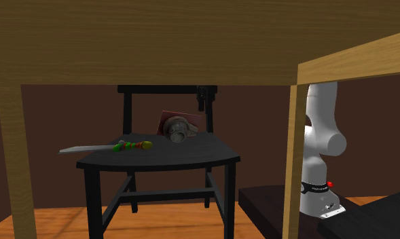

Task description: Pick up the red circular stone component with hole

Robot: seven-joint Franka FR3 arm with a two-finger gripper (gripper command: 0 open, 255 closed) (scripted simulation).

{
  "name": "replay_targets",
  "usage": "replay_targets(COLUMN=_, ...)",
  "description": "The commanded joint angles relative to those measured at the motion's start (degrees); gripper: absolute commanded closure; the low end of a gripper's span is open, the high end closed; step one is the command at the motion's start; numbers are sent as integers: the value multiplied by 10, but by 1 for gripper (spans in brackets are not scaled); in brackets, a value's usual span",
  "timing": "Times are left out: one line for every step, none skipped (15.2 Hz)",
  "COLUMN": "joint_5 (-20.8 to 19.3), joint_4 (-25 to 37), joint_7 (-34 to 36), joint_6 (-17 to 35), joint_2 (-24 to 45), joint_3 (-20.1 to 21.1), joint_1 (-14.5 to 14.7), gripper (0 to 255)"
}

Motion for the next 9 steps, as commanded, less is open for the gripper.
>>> replay_targets(joint_5=-2, joint_4=64, joint_7=-6, joint_6=-13, joint_2=52, joint_3=1, joint_1=1, gripper=0)
replay_targets(joint_5=-3, joint_4=99, joint_7=-8, joint_6=-22, joint_2=78, joint_3=3, joint_1=2, gripper=0)
replay_targets(joint_5=-4, joint_4=136, joint_7=-10, joint_6=-32, joint_2=105, joint_3=4, joint_1=4, gripper=0)
replay_targets(joint_5=-6, joint_4=176, joint_7=-12, joint_6=-44, joint_2=134, joint_3=5, joint_1=5, gripper=0)
replay_targets(joint_5=-7, joint_4=219, joint_7=-15, joint_6=-57, joint_2=164, joint_3=6, joint_1=7, gripper=0)
replay_targets(joint_5=-8, joint_4=221, joint_7=-15, joint_6=-58, joint_2=165, joint_3=6, joint_1=7, gripper=0)
replay_targets(joint_5=-7, joint_4=208, joint_7=-15, joint_6=-48, joint_2=162, joint_3=5, joint_1=7, gripper=0)
replay_targets(joint_5=-7, joint_4=196, joint_7=-15, joint_6=-39, joint_2=158, joint_3=5, joint_1=7, gripper=0)
replay_targets(joint_5=-7, joint_4=184, joint_7=-15, joint_6=-30, joint_2=155, joint_3=5, joint_1=7, gripper=0)
